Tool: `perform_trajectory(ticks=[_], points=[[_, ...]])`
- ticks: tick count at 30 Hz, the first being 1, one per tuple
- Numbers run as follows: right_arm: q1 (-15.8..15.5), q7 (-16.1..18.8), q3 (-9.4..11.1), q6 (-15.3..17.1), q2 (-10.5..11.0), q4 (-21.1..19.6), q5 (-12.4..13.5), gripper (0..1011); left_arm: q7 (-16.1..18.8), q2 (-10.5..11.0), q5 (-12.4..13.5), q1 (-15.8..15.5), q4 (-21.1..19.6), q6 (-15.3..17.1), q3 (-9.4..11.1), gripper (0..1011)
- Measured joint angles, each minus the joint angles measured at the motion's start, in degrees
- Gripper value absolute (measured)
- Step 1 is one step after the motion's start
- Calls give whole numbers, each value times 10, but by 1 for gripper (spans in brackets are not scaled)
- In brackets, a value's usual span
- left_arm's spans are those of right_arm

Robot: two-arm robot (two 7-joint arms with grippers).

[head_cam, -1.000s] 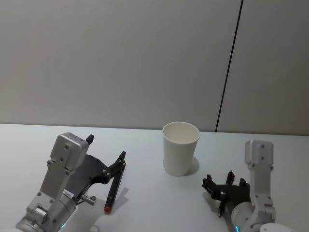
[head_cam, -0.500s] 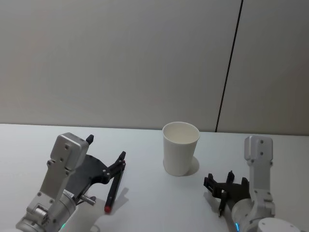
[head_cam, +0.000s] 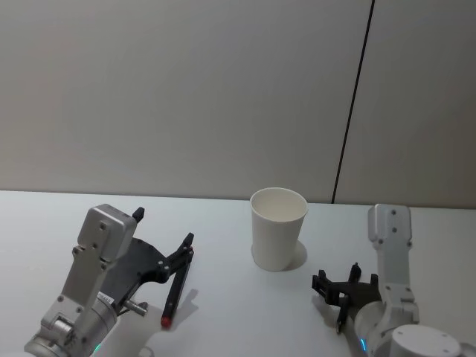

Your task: Place the pen into the pen holder.

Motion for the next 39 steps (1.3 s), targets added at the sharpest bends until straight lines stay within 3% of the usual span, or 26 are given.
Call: perform_trajectory(ticks=[20,39], points=[[12,-10,14,33,-22,17,-6,1001,0,0,0,0,0,0,0,1002],[15,-14,20,39,-33,25,-13,1001,0,0,0,0,0,0,0,1002]])
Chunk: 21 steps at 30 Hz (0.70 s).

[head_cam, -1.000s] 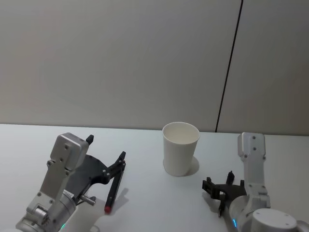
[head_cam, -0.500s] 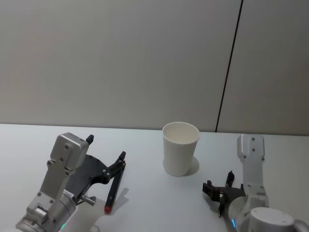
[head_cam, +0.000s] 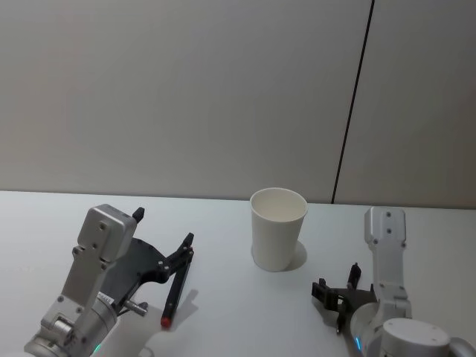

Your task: Place the pen into the pen holder.

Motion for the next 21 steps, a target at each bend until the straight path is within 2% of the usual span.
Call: perform_trajectory(ticks=[3,7,21], points=[[0,0,0,0,-1,1,-1,998,0,0,0,0,0,0,0,1002],[0,-1,1,0,-1,1,-2,919,0,0,0,0,0,0,0,1001],[1,-1,2,0,-3,3,-3,487,0,0,0,0,0,0,0,1002]])
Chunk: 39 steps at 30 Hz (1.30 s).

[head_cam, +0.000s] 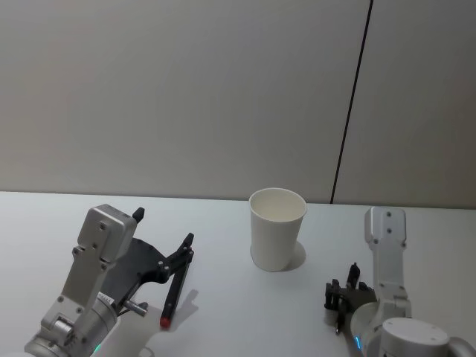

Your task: Place the pen into the pen holder.

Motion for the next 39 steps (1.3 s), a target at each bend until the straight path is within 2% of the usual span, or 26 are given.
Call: perform_trajectory(ticks=[6,11,28,39], points=[[0,0,0,0,0,0,0,281,0,0,0,0,0,0,0,1002],[0,0,0,0,-1,1,0,151,0,0,0,0,0,0,0,1002],[0,3,1,-2,0,1,0,134,0,0,0,0,0,0,0,1002],[-1,22,7,-50,7,4,3,134,0,0,0,0,0,0,0,1002]])
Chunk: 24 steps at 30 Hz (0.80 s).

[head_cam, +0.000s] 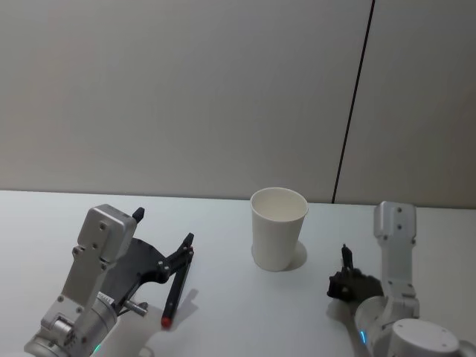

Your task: Place the pen into the pen holder.

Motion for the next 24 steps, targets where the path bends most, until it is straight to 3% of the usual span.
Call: perform_trajectory(ticks=[1,24], points=[[0,8,2,-22,3,1,1,134,0,0,0,0,0,0,0,1002],[9,85,30,-211,27,6,21,134,0,0,0,0,0,0,0,1002]])
